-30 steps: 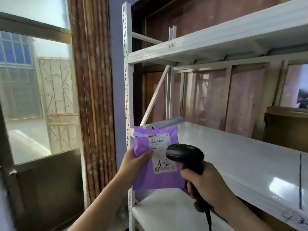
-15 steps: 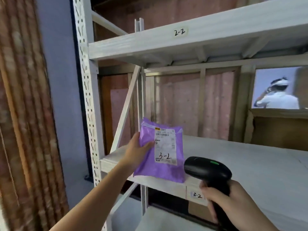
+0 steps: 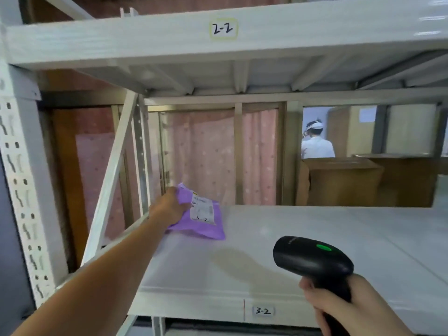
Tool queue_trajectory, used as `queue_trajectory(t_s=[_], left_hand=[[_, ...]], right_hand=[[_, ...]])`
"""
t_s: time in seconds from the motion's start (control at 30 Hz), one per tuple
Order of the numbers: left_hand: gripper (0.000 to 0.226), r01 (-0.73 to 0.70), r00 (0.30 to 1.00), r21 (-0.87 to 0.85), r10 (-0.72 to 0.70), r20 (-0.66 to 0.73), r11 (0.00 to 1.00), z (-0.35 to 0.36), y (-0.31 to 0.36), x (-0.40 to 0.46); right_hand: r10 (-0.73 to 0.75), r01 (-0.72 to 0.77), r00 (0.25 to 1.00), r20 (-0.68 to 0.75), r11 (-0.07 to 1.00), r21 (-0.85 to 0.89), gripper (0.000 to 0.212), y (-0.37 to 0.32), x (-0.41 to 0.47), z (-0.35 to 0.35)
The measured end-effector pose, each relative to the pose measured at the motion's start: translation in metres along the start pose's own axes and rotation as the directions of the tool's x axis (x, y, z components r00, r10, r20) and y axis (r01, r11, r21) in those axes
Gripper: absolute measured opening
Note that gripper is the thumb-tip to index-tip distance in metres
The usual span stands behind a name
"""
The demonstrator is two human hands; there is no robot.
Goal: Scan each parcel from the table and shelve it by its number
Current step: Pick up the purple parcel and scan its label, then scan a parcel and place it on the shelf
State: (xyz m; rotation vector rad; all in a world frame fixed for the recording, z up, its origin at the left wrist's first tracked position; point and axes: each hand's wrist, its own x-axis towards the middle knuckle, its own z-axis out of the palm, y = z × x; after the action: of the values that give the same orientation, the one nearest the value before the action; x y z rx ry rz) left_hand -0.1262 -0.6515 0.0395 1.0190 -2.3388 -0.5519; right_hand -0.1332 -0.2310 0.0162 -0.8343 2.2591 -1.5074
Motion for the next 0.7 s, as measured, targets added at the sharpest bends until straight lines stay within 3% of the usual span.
queue_trajectory(t_s=[0.07, 0.13, 0.23, 0.33, 0.5, 0.7], left_hand=[[0.082, -0.014, 1.000, 0.157, 0.015, -0.007, 0.987, 0.000, 0.001, 0.000], [0.087, -0.061, 0.998, 0.206, 0.060, 0.011, 0.977, -0.004, 0.012, -0.005], [0.075, -0.241, 0.969, 0.167, 0.229, 0.090, 0.956, 0.000, 0.040, -0.015], [0.071, -0.353, 0.917, -0.008, 0.347, 0.198, 0.936, 0.016, 0.078, -0.044], [0.079, -0.520, 0.759, -0.173, 0.545, 0.357, 0.837, 0.046, 0.140, -0.130], [0.073, -0.675, 0.566, -0.304, 0.736, 0.371, 0.672, 0.082, 0.227, -0.254]], right_hand=[[0.022, -0.022, 0.999, -0.030, 1.000, -0.017, 0.028, 0.003, -0.007, -0.005], [0.033, -0.034, 0.997, -0.069, 0.999, -0.013, 0.024, 0.005, -0.019, -0.009], [0.052, -0.052, 0.984, -0.168, 0.999, 0.007, 0.025, 0.010, -0.043, -0.010], [0.099, -0.085, 0.954, -0.285, 0.995, 0.062, 0.027, 0.018, -0.072, -0.010], [0.125, -0.107, 0.897, -0.424, 0.992, 0.067, 0.022, 0.026, -0.133, -0.021], [0.207, -0.196, 0.786, -0.582, 0.977, 0.083, 0.016, 0.041, -0.224, -0.060]])
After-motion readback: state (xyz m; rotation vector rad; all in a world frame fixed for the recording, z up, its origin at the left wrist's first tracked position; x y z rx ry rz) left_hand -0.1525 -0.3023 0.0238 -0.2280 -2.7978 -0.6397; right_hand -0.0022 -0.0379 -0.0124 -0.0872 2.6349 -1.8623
